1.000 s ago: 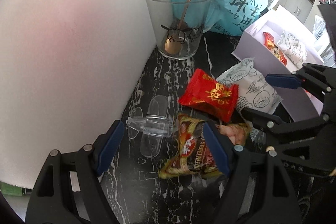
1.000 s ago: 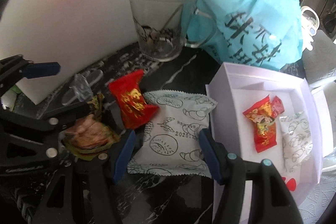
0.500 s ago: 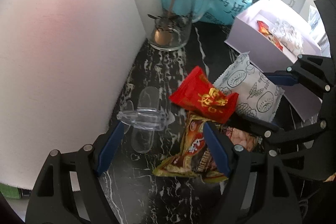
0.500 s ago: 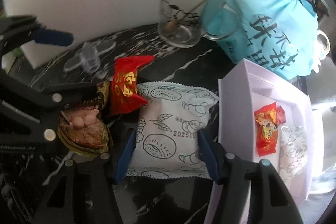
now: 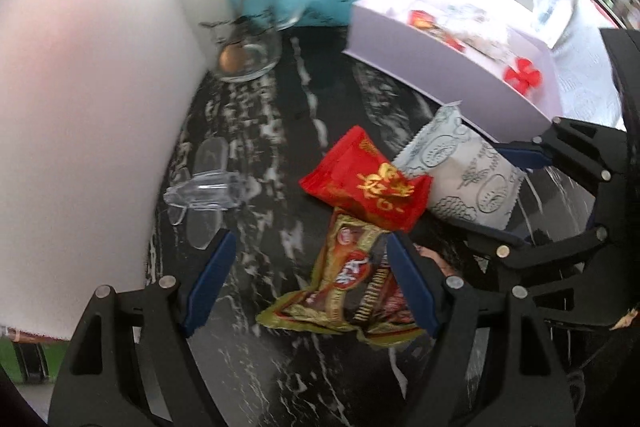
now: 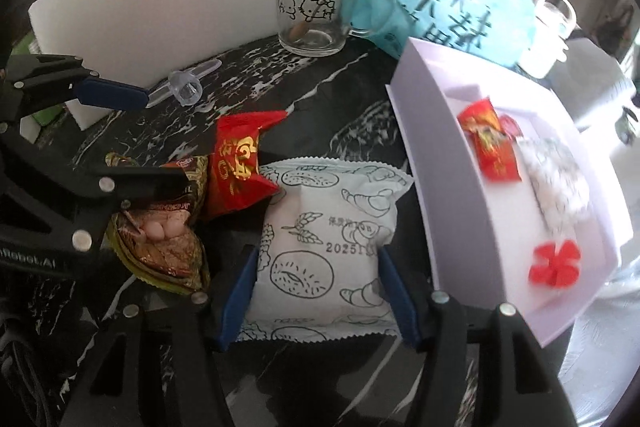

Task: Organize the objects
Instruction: 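Grasp the white pouch with the right gripper while the left gripper grasps the brown cereal bag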

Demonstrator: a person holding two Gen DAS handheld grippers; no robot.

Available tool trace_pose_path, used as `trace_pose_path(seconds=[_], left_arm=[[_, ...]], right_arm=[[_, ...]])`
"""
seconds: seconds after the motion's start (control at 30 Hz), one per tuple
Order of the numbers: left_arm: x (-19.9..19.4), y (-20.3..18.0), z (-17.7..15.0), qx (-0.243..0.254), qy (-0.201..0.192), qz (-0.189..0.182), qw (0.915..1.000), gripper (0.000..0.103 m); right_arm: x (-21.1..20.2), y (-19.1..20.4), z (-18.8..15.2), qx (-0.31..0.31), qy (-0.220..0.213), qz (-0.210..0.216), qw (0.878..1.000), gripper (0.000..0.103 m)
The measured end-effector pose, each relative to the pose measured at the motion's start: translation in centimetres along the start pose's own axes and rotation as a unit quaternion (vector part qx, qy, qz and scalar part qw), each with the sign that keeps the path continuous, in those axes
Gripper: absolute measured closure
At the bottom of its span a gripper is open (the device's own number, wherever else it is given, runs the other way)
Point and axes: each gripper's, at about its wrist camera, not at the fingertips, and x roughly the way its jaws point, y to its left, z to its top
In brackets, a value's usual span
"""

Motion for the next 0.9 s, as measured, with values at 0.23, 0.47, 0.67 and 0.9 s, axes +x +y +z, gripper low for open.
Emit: trace_pose_path(seconds=[0.23, 0.47, 0.67, 0.9], left_arm=[[0.3, -0.7, -0.9, 0.007, 0.017, -0.068, 0.9975, 0.021], [0.3, -2.1, -1.7, 0.035, 0.029, -0.099, 0.994, 0.019], [-1.5, -1.9, -2.0, 0.044, 0.001, -0.099, 0.9941, 0.019], [-2.1, -3.3, -2.8, 0.068, -0.002, -0.09, 0.9936, 0.019]], right_arm=[[-0.1, -1.2, -1.0, 0.069, -0.025, 0.046, 0.996, 0.03], [0.1, -1.4, -1.1, 0.085, -0.027, 0.05, 0.995, 0.029], [-0.3, -1.4, -1.2, 0.092, -0.031, 0.05, 0.994, 0.029], [-0.7, -1.1, -1.5, 0.089, -0.036, 0.033, 0.995, 0.029]])
